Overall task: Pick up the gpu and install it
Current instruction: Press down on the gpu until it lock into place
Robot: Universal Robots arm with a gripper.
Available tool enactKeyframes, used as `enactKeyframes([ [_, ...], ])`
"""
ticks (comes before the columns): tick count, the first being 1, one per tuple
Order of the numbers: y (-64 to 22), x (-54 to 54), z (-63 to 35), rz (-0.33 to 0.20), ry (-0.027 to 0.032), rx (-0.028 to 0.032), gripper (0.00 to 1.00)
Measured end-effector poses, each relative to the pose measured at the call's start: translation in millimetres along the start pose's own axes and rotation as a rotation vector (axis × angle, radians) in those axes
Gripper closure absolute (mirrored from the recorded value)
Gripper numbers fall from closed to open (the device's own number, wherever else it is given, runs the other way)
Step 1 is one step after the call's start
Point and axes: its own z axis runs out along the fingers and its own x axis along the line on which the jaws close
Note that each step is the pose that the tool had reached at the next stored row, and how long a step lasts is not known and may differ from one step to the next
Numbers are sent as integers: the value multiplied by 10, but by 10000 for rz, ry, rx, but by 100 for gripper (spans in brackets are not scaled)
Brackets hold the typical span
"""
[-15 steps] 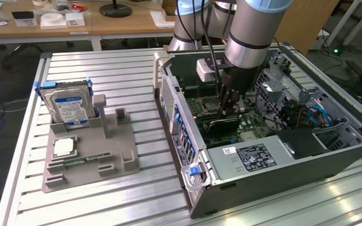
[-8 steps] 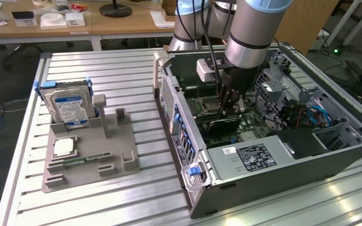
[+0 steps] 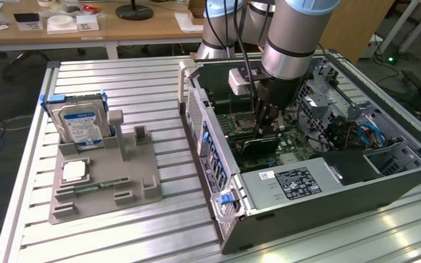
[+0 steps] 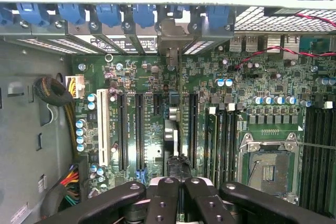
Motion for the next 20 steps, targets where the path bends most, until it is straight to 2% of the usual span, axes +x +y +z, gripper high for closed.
enactKeyframes([
  [2, 5, 0, 0, 2, 0, -1, 89],
  [3, 4, 0, -1, 1, -3, -34, 89],
  [7, 5, 0, 0, 19, -1, -406, 89],
  [8, 6, 0, -1, 20, -2, -421, 89],
  [12, 27, -2, 16, 22, -5, -420, 89],
  [17, 61, -48, 31, -50, 47, -424, 89],
  [20, 120, -49, 36, -98, 44, -425, 89],
])
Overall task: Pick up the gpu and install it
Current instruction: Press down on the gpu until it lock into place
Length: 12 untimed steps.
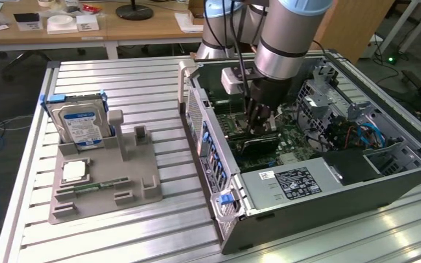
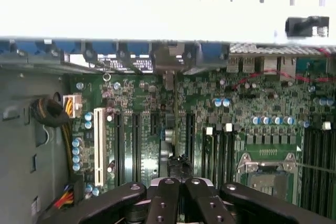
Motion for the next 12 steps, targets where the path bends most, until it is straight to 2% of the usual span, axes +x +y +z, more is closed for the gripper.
enactKeyframes([
  [3, 21, 1, 19, -12, 1, -1, 89],
  [7, 91, 2, 50, -12, 1, -1, 89],
  [12, 103, 4, 92, -13, 6, -3, 89],
])
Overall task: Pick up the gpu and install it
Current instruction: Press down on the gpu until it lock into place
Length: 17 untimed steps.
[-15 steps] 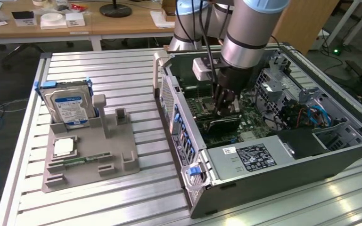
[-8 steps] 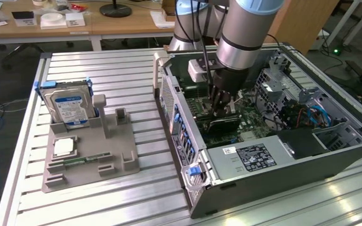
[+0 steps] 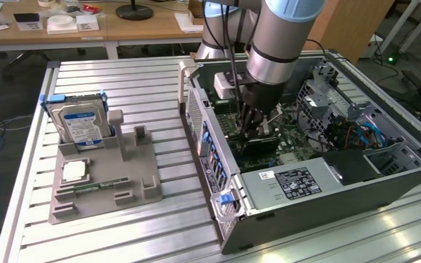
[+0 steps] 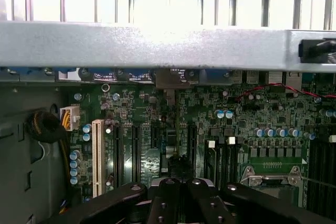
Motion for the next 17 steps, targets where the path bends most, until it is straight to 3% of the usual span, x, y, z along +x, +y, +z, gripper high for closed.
enactKeyframes([
  [2, 2, 3, 19, 0, 18, -9, 89],
  [7, 2, -1, 34, 1, 1, -7, 89],
  [10, 2, -4, -4, 3, -87, 17, 89],
  [12, 3, -3, -53, 0, -89, 4, 89],
  [14, 2, -4, -60, 0, -121, 8, 89],
  [17, 3, -4, -62, 0, -123, 6, 89],
])
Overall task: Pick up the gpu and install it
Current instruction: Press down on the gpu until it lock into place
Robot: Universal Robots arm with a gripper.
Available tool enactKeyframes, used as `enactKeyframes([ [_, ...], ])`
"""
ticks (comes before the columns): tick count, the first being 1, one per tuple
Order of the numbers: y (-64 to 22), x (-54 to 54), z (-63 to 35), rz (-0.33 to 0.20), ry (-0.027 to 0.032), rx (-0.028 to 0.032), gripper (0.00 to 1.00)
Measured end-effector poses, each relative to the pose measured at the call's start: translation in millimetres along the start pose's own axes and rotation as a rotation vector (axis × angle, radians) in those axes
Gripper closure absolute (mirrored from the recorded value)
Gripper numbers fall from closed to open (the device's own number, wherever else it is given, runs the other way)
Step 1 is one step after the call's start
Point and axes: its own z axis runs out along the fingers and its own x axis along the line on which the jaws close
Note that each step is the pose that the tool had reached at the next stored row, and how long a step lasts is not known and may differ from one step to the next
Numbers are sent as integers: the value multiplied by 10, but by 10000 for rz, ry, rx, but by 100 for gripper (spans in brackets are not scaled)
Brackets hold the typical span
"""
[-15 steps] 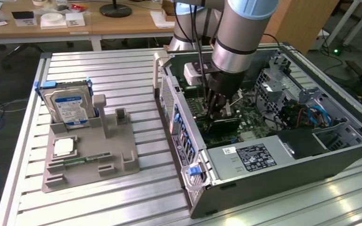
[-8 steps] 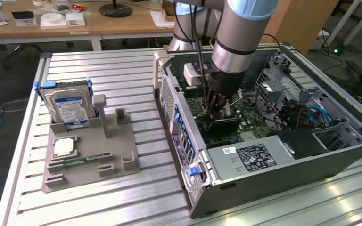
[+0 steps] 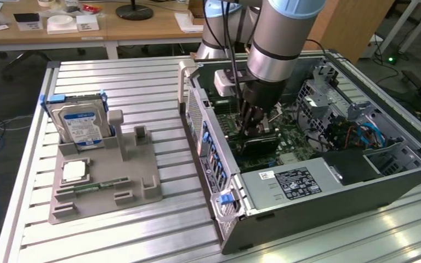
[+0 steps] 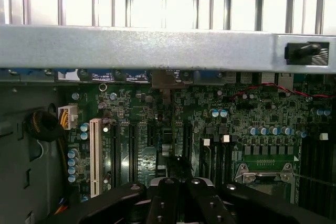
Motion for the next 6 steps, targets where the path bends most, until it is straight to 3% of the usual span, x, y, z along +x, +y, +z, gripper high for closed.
enactKeyframes([
  [6, 0, 0, 0, 0, 0, 0, 89],
])
